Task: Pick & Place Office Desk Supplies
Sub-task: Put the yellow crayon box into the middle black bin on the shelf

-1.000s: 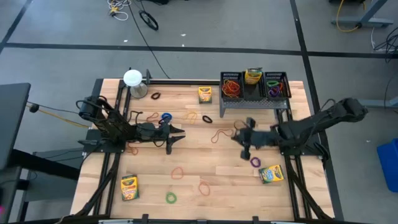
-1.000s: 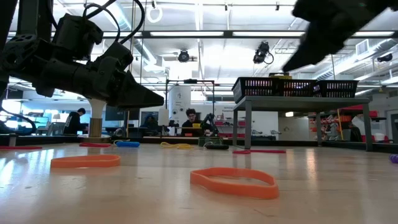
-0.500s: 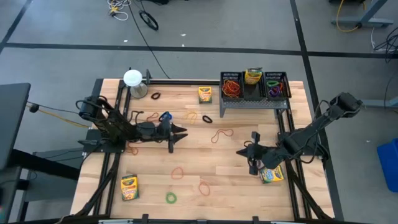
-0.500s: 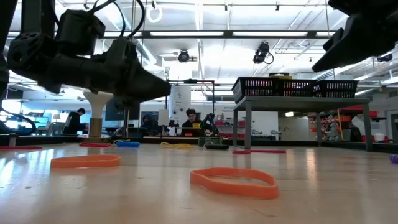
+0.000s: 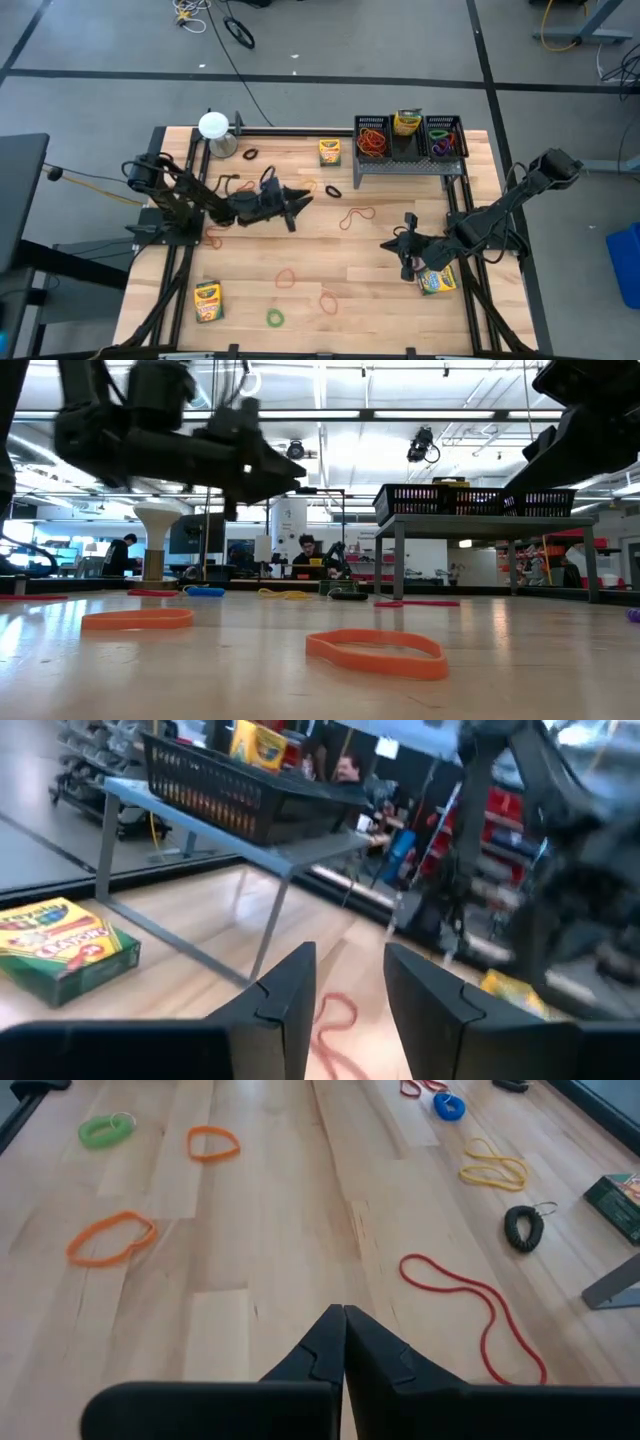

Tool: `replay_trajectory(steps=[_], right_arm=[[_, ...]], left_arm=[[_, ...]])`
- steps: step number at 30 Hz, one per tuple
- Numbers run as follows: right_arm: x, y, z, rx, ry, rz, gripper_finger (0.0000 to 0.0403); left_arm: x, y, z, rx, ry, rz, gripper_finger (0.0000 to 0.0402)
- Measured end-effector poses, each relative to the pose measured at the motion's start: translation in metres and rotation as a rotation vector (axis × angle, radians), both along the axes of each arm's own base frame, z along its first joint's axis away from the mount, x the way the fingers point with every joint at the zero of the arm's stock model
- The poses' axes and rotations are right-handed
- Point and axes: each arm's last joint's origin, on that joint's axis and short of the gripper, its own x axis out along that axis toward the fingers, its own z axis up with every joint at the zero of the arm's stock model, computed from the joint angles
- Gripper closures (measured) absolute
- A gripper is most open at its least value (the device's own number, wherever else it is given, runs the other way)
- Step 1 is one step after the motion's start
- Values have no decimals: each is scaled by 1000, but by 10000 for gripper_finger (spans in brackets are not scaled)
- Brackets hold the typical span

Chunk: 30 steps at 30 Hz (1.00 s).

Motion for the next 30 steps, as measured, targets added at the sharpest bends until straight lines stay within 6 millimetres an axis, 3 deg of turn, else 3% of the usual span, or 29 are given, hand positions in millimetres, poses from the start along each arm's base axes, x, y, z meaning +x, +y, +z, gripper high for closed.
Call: replay_trajectory(steps=[3, 8, 15, 23, 30], right_arm=[[0, 0, 0, -7, -6, -9, 392], [1, 0, 1, -14, -17, -1, 392], [1, 0, 2, -31, -23, 14, 392], [2, 1, 3, -28, -34, 16, 392], [2, 1, 3, -40, -32, 23, 392]], left_arm=[[17, 23, 2, -86, 68, -40, 301], [46, 77, 10, -163, 401, -28, 390], [62, 133, 43, -120, 554, 55, 397], [93, 171, 8, -126, 682, -71, 398], [103, 192, 2, -183, 773, -51, 399]])
